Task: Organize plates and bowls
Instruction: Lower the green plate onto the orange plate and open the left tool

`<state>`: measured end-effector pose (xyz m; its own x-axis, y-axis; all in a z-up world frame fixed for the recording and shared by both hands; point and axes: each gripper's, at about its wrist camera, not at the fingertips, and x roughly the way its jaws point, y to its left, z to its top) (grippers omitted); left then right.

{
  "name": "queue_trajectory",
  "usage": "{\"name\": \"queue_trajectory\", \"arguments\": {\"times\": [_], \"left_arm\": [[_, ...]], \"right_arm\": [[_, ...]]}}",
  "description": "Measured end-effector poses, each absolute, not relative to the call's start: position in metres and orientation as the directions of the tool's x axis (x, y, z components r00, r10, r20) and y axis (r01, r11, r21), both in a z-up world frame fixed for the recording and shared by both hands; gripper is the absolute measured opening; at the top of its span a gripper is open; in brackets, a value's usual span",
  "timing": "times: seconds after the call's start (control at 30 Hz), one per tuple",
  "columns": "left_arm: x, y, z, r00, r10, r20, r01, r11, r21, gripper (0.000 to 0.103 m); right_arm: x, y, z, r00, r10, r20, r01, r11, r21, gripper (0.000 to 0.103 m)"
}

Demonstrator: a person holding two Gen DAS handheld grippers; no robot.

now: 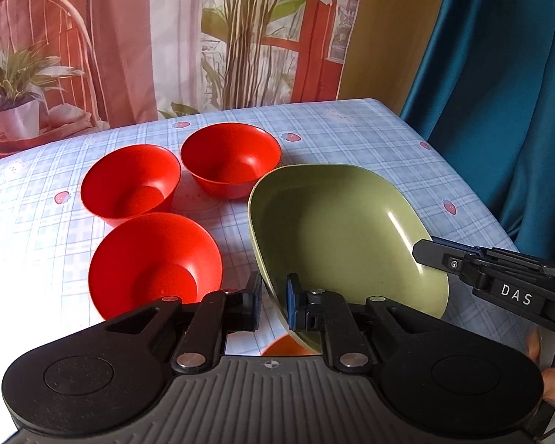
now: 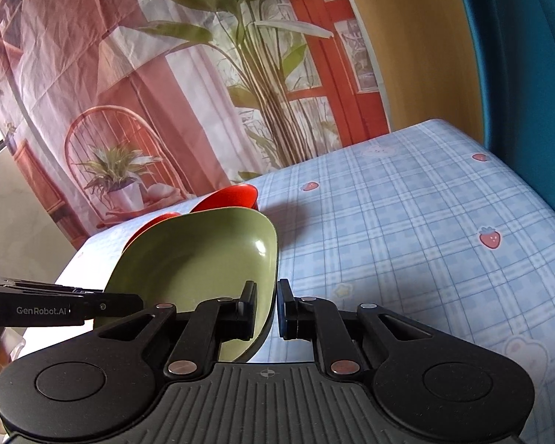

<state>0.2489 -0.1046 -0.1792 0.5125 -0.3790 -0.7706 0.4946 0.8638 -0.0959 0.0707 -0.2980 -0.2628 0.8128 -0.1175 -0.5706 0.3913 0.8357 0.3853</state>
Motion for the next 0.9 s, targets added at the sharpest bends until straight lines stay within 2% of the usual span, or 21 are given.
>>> {"name": "queue_trajectory", "arguments": {"times": [0.3, 0.9], "left_arm": [[0.208, -0.074, -0.194, 0.479, -0.403, -0.780, 0.471, 0.868, -0.159, 0.015], [0.173, -0.053, -0.214, 0.478, -0.401, -0.781, 0.459, 0.873, -0.166, 0.015]], "right_arm": [[0.043, -0.265, -0.264, 0.767, -0.089, -0.636, 0.394, 0.847, 0.357, 0.012], [0.028, -0.239, -0.270, 0.707, -0.062, -0.705, 0.395, 0.861, 0.320, 0.013]]}}
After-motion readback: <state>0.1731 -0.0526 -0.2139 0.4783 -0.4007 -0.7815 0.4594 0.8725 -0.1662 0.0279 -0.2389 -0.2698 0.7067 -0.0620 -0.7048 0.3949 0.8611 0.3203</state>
